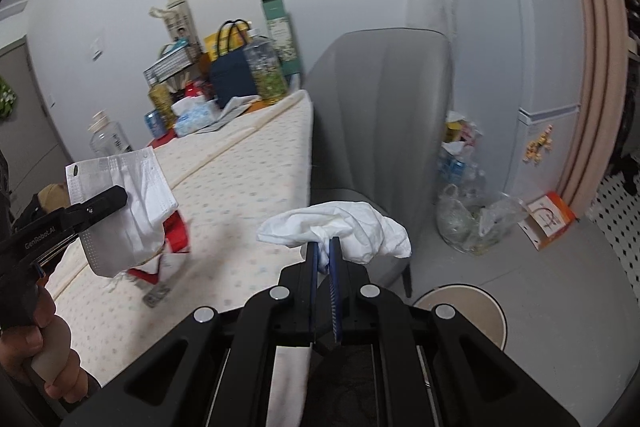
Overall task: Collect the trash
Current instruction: 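Carry both items over the bin and open both tools to drop them, then move both open tools back over the table trash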
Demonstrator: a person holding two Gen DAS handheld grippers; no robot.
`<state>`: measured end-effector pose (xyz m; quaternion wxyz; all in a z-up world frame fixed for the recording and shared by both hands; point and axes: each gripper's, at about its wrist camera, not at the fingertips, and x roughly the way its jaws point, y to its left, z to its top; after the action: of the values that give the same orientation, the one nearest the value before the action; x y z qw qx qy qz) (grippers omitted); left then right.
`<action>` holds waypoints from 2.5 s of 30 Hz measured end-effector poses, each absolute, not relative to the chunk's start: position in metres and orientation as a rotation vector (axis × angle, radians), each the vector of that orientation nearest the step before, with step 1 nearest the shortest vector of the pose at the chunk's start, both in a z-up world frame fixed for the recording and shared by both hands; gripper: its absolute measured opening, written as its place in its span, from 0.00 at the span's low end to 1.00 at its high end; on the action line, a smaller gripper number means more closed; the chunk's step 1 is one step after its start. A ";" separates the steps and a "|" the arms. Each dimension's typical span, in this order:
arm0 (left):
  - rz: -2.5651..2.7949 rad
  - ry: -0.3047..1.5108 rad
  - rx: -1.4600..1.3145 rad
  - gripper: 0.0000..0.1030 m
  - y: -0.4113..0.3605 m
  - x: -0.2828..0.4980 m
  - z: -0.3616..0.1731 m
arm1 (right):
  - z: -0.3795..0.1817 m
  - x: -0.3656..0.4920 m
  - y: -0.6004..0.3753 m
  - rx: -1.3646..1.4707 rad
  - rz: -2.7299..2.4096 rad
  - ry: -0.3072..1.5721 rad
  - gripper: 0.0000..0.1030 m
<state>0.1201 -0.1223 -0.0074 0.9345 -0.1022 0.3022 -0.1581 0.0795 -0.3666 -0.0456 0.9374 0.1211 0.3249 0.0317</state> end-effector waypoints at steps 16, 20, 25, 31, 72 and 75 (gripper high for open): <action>-0.445 0.795 -0.124 0.05 -0.230 0.183 -0.055 | -0.126 0.114 -0.461 0.373 -0.099 0.795 0.07; -0.466 0.838 -0.101 0.05 -0.253 0.195 -0.070 | -0.154 0.123 -0.485 0.411 -0.129 0.836 0.07; -0.494 0.903 -0.066 0.05 -0.285 0.205 -0.091 | -0.189 0.136 -0.506 0.449 -0.123 0.901 0.25; -0.518 0.958 -0.026 0.05 -0.315 0.213 -0.109 | -0.205 0.127 -0.536 0.527 -0.166 0.894 0.58; -0.516 0.906 -0.084 0.94 -0.319 0.206 -0.080 | -0.116 0.065 -0.554 0.436 -0.352 0.693 0.93; -0.475 0.849 -0.103 0.95 -0.290 0.202 -0.062 | -0.105 0.074 -0.531 0.412 -0.316 0.680 0.93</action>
<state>0.2017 -0.2898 -0.0624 0.8828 -0.0497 0.4076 -0.2280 0.0740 -0.5311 -0.1053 0.9098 0.1997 0.3300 -0.1534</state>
